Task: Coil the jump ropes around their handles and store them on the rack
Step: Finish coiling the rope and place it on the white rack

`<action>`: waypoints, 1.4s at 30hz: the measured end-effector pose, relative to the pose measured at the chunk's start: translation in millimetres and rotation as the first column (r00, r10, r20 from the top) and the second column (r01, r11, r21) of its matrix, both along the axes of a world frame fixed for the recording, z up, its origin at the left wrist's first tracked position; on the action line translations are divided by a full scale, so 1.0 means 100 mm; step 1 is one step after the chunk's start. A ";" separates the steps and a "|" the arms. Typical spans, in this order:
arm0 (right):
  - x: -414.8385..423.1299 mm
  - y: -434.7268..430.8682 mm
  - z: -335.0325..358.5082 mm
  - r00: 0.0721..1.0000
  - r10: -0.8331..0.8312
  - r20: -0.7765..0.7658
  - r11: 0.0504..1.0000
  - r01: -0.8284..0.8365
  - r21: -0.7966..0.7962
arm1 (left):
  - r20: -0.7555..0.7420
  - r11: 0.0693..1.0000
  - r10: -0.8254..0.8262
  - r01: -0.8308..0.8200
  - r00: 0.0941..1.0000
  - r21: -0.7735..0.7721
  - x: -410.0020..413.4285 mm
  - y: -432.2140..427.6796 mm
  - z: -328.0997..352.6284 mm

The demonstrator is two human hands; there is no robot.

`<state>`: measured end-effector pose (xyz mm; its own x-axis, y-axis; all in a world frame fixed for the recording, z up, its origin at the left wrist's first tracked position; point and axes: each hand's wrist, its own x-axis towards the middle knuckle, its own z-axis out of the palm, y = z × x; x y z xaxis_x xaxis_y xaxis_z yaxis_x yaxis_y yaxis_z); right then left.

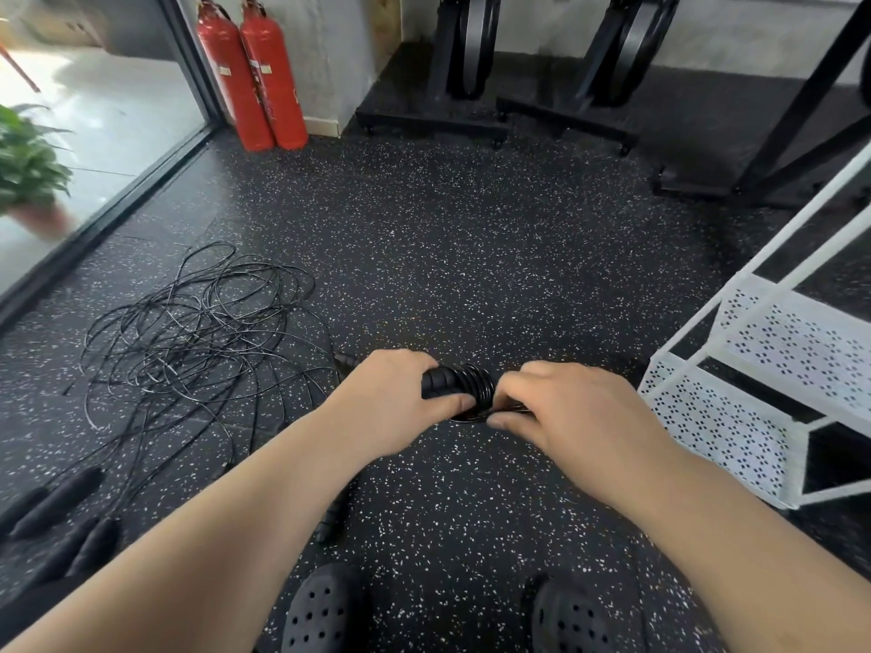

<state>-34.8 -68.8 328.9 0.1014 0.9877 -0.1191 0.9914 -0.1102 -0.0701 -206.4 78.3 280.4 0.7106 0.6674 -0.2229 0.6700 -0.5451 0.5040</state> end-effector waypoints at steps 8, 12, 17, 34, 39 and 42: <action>0.26 0.00 0.06 0.996 -0.037 -0.084 0.999 0.037 -0.003 | -0.020 0.920 -0.363 0.354 0.932 -0.170 0.06 -0.13 0.07; 0.34 -0.01 0.09 0.990 -0.043 -0.132 0.999 0.043 -0.002 | 0.023 0.898 -0.410 0.408 0.912 -0.162 0.08 -0.16 0.16; 0.34 -0.04 0.08 0.978 -0.019 -0.207 0.998 0.007 -0.059 | 0.075 0.881 -0.429 0.435 0.900 -0.187 0.04 -0.18 0.22; 0.31 0.01 0.26 0.163 -0.110 -0.980 0.966 0.251 -0.067 | 0.671 0.329 0.121 0.608 0.731 -0.722 -0.05 -0.19 0.46; -0.13 0.01 -0.16 0.014 -0.255 -0.967 0.821 0.531 -0.209 | 0.641 0.364 0.399 0.528 0.656 -0.767 0.00 -0.22 0.33; -0.23 0.12 -0.27 -0.193 -0.309 -0.931 0.709 0.605 -0.361 | 0.567 0.379 0.520 0.422 0.639 -0.823 0.06 -0.30 0.22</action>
<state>-58.2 -57.3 302.1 0.4864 0.7448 -0.4568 -0.3126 -0.3399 -0.8870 -200.6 48.0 302.1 0.8791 0.4519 -0.1517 -0.1263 0.5276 0.8400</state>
